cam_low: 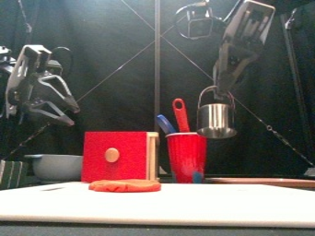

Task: Get the cutter from the drawer then cut the dough then place the extra dough in the bowl
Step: Place the cutter on the board

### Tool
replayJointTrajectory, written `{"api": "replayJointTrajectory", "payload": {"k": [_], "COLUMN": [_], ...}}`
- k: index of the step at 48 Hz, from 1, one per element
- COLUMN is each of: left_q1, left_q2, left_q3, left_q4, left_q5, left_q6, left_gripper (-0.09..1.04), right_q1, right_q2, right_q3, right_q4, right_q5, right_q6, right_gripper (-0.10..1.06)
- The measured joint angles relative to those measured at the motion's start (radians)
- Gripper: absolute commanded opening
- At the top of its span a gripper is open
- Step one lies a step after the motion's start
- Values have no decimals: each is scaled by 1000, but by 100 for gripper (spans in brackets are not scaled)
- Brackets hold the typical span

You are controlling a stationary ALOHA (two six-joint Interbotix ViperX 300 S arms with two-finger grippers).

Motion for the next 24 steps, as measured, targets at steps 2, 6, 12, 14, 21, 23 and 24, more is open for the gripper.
{"api": "replayJointTrajectory", "payload": {"k": [2,6,12,14,21,23,24], "left_q1": [12,26,40,43,49,49,49], "left_q2": [0,0,-2,-2,-2,-2,0], "left_q3": [-2,-3,-5,-5,-8,-9,-9], "left_q4": [6,11,12,12,12,12,12], "left_q5": [-2,-3,-20,-23,-25,-23,-23], "left_q6": [-2,-3,-3,-2,-2,-2,-2], "left_gripper": [74,74,74,74,74,74,74], "right_q1": [-3,-8,-23,-26,-44,-52,-54], "right_q2": [0,0,17,21,32,34,35], "right_q3": [14,44,87,92,92,92,92], "right_q4": [-3,-11,-20,-18,-8,-6,-6], "right_q5": [-21,-77,-124,-129,-133,-135,-133], "right_q6": [6,20,23,25,25,23,25], "right_gripper": [54,54,54,54,65,70,73]}}
